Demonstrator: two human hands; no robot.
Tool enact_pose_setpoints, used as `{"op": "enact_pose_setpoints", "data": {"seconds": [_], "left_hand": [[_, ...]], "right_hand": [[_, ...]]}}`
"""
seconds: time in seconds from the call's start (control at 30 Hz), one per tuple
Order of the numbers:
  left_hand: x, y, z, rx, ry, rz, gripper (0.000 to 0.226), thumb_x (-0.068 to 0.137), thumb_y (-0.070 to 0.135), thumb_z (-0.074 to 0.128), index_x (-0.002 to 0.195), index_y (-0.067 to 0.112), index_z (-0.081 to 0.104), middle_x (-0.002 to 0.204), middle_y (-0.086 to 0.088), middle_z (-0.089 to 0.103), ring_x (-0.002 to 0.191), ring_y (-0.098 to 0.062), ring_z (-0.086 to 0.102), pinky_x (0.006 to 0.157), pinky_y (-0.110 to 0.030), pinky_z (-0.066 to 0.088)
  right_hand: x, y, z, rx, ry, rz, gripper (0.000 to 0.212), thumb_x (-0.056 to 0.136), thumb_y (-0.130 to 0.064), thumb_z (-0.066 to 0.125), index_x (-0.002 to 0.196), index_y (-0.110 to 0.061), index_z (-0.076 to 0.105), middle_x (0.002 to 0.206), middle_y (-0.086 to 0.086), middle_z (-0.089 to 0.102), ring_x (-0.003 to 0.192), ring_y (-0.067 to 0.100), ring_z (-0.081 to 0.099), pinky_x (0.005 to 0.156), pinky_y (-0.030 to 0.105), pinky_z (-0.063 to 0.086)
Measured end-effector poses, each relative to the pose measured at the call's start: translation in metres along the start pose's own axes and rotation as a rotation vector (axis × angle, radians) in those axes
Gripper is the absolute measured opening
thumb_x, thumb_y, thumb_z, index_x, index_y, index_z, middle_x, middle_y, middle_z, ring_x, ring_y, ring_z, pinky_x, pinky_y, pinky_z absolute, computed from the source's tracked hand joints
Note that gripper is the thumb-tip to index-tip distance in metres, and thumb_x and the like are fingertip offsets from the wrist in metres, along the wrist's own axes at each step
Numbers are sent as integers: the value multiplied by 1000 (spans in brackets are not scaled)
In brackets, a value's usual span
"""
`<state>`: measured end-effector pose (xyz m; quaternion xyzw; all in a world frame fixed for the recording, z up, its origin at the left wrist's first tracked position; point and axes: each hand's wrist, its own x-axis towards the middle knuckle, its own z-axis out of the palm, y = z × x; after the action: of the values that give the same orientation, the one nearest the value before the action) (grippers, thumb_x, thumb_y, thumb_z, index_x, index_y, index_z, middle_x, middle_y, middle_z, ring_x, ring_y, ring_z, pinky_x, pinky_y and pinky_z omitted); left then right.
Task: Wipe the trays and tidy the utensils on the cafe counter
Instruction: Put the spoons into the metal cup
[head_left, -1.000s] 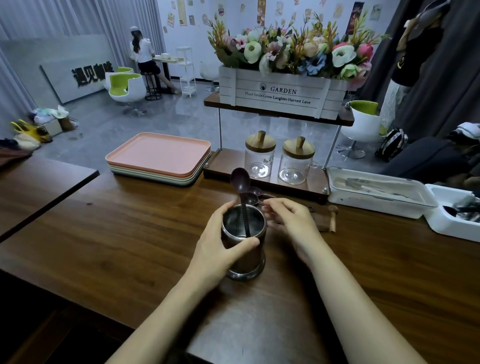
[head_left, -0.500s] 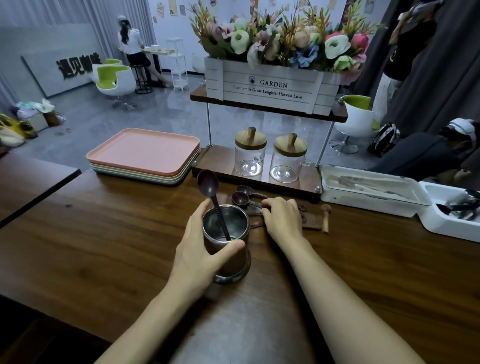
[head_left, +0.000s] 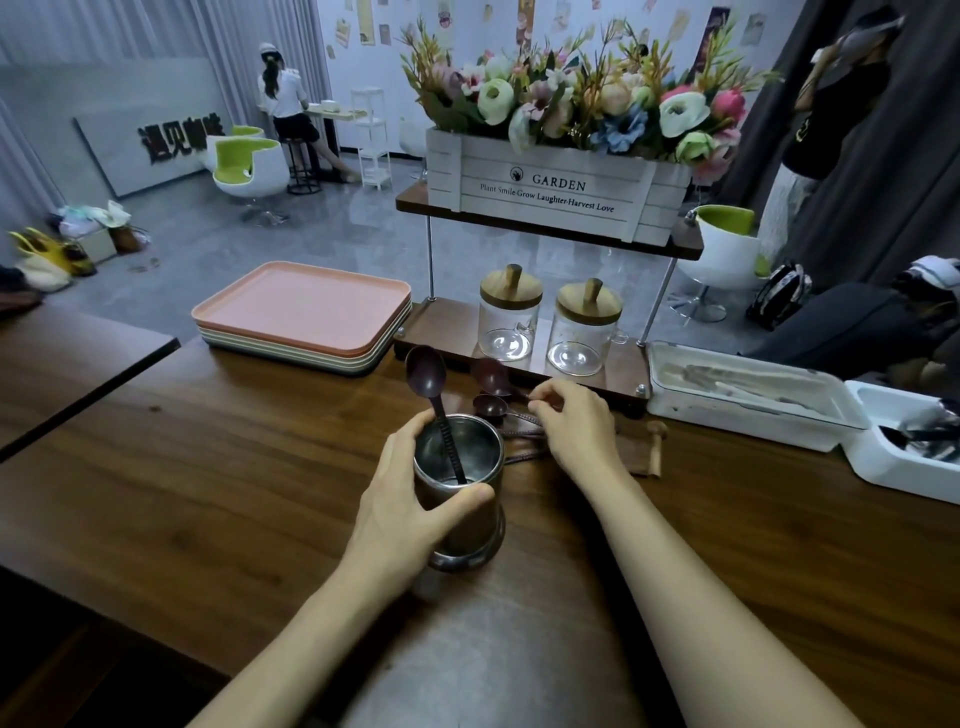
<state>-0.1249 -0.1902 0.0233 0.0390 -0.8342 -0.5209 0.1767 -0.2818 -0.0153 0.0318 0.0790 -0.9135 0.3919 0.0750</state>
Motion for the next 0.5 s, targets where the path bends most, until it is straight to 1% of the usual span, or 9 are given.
{"op": "enact_pose_setpoints", "data": {"seconds": [0.07, 0.13, 0.17, 0.23, 0.3, 0.4, 0.5], "left_hand": [[0, -1, 0, -6, -3, 2, 89, 67, 69, 75, 145, 53, 36, 141, 29, 47, 131, 6, 47, 108, -29, 41], [0, -1, 0, -7, -9, 2, 94, 67, 70, 75, 149, 49, 34, 140, 32, 45, 131, 9, 45, 107, -27, 40], [0, -1, -1, -6, -11, 2, 96, 67, 71, 74, 150, 49, 33, 139, 34, 44, 130, 11, 44, 106, -25, 39], [-1, 0, -1, -7, -17, 1, 96, 66, 72, 74, 150, 49, 33, 139, 35, 44, 130, 12, 43, 106, -25, 39], [-1, 0, -1, -4, -21, -1, 93, 67, 71, 74, 148, 49, 35, 140, 31, 45, 130, 8, 45, 108, -29, 41], [-1, 0, -2, 5, -34, -5, 91, 68, 72, 74, 147, 47, 36, 141, 28, 47, 130, 5, 47, 109, -33, 43], [0, -1, -4, 17, -48, -1, 91, 69, 70, 74, 147, 45, 36, 143, 25, 48, 131, 3, 48, 110, -35, 44]], "right_hand": [[-1, -11, -9, 193, 2, -19, 9, 92, -21, 68, 97, -28, 72, 82, -13, 65, 82, 6, 60, 70, 23, 40], [-5, -24, -19, 393, -32, -21, 20, 93, -15, 68, 111, -23, 72, 76, -14, 63, 73, 2, 60, 68, 17, 42], [-8, -29, -24, 473, -51, -24, 25, 93, -13, 68, 116, -21, 72, 75, -14, 62, 70, 1, 59, 68, 17, 44], [-13, -41, -35, 573, -88, -27, 29, 94, -11, 67, 121, -20, 71, 76, -13, 61, 69, 1, 60, 67, 18, 48], [-20, -52, -45, 645, -133, -29, 28, 94, -12, 67, 121, -19, 71, 83, -6, 65, 74, 3, 64, 68, 18, 51], [-28, -65, -58, 733, -154, -48, 24, 94, -13, 67, 117, -17, 71, 95, 4, 72, 84, 11, 68, 69, 21, 54], [-36, -74, -64, 797, -163, -46, 15, 95, -12, 66, 109, -17, 72, 87, -2, 73, 84, 15, 69, 72, 27, 58]]}}
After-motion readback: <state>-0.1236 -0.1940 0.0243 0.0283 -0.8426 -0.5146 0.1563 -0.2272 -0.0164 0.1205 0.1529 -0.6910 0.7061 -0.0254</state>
